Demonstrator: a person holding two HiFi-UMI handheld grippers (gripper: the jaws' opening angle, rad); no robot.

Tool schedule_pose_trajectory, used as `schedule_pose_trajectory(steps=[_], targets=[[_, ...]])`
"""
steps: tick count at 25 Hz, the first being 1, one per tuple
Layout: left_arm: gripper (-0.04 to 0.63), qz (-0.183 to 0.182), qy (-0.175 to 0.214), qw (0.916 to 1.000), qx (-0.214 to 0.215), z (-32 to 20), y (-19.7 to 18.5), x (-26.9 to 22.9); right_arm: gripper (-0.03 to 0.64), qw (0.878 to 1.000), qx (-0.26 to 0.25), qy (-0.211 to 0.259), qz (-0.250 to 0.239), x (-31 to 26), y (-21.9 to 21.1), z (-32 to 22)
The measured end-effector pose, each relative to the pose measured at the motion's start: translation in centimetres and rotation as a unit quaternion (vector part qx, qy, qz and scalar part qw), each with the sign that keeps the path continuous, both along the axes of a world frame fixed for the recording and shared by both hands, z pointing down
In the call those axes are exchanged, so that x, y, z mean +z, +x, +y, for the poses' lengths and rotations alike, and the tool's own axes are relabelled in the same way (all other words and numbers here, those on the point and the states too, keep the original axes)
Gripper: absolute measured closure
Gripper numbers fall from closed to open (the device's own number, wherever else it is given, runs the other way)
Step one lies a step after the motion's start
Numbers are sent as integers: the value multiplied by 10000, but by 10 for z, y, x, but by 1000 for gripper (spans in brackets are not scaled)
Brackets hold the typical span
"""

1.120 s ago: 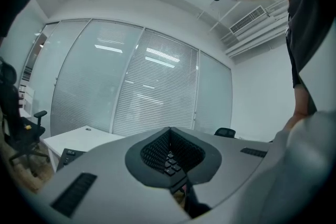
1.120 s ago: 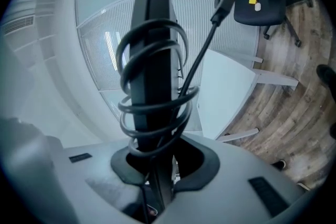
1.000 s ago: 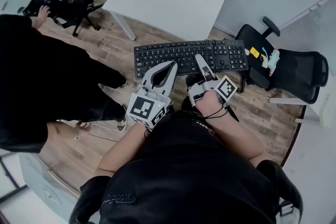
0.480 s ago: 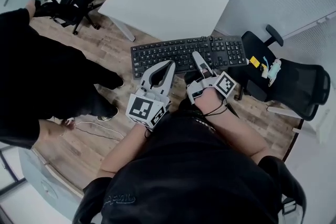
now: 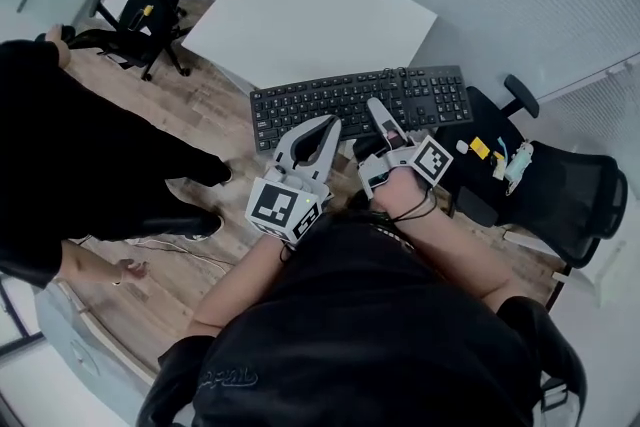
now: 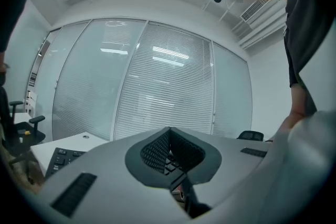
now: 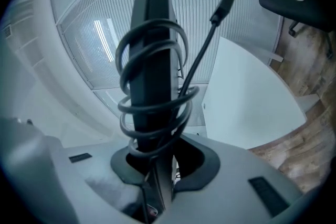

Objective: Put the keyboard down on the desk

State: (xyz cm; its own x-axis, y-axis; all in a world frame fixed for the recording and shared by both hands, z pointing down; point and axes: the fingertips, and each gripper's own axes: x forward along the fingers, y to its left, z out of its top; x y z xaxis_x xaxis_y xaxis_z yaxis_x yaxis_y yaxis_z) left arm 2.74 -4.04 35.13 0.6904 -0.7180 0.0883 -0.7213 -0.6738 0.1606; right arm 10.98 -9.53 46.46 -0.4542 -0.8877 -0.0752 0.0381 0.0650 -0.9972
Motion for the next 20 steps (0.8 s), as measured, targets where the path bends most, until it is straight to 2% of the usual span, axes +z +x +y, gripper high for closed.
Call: schedule_pose_trajectory(steps=[9, 20], targets=[[580, -24, 63, 10000, 64, -9, 16, 4, 526, 10000, -30, 19, -54, 7, 9, -9], [580, 34, -1, 9996, 294, -33, 26, 8, 526, 9995, 294, -25, -71, 12, 27, -26]])
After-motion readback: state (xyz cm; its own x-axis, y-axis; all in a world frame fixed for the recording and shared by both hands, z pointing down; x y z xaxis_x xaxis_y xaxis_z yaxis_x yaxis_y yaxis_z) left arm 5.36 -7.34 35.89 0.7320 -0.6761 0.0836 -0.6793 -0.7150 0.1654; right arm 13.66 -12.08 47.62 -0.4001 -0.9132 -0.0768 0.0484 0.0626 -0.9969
